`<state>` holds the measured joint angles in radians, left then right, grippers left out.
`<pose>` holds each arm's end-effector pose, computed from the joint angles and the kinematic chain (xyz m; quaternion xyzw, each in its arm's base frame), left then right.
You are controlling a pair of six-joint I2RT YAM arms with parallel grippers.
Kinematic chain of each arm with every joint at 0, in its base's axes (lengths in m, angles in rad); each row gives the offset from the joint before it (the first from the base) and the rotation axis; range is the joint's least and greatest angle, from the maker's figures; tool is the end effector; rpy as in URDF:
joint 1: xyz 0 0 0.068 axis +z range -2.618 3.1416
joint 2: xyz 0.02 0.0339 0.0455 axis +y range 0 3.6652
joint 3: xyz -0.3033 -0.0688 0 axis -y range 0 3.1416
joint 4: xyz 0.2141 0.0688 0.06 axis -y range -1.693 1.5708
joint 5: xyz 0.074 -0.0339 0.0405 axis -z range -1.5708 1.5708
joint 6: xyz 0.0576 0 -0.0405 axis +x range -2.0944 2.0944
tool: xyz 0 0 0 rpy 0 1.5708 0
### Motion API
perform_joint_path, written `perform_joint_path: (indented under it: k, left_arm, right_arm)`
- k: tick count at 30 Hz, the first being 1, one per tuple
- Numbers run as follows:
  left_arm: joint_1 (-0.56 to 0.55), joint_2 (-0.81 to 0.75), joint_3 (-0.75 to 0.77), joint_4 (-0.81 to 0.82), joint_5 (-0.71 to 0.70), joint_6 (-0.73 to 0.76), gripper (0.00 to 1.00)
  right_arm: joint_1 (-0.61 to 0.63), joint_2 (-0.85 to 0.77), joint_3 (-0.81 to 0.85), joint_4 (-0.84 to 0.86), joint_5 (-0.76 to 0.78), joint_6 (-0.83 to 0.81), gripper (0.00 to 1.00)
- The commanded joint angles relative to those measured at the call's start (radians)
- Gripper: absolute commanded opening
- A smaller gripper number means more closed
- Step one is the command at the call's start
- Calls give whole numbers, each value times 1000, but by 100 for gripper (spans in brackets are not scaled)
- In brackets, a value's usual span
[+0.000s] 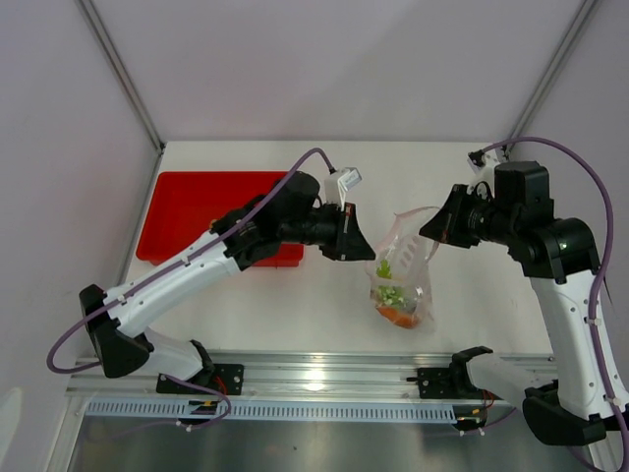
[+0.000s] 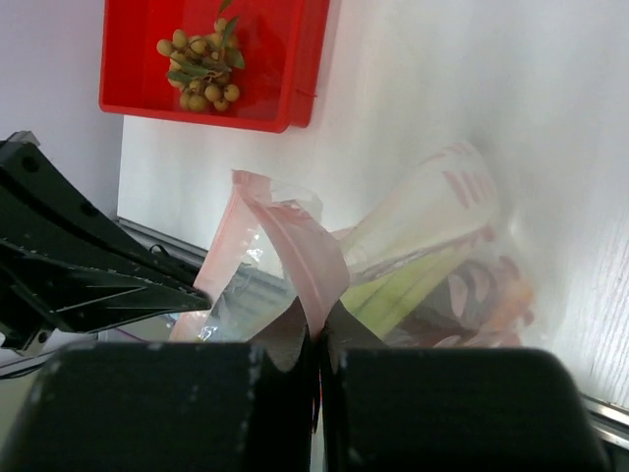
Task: Place the food in the zip-top bag and seal the zipper
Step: Adjust the zipper food storage bag at the center of the board.
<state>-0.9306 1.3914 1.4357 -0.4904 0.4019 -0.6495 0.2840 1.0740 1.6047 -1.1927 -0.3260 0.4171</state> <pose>0.1562 -0.2474 0.4266 0.2215 0.8059 -0.4900 0.2477 0.1207 0.0545 0.4612 -0.0121 0.8894 0.2857 0.3567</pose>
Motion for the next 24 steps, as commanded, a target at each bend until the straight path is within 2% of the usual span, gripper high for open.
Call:
perform_joint_path:
  k: [1, 4, 10, 13, 14, 15, 18, 22, 24]
  left_arm:
    - [6, 3, 78, 7, 34, 8, 1]
    - [9, 55, 120, -37, 58, 17, 1]
    - [9, -61, -4, 111, 5, -21, 1]
    - [9, -46, -83, 102, 8, -15, 1]
    - [9, -19, -153, 107, 23, -18, 0]
    - [9, -5, -185, 125, 32, -24, 1]
    - [9, 56, -337, 225, 54, -55, 0]
    - [9, 124, -452, 306, 38, -71, 1]
    - [9, 123, -475, 348, 35, -85, 1]
  right_arm:
    - [-3, -11, 18, 76, -7, -12, 0]
    - [-3, 32, 58, 64, -11, -20, 0]
    - [-3, 3, 138, 30, -8, -8, 0]
    - [-3, -45, 23, 70, -39, 18, 0]
    - [-3, -60, -36, 121, -59, 31, 0]
    - [0, -74, -169, 152, -82, 41, 0]
    - [38, -117, -403, 260, -96, 86, 0]
    - [119, -125, -546, 338, -38, 123, 0]
    - [161, -117, -558, 364, -6, 144, 0]
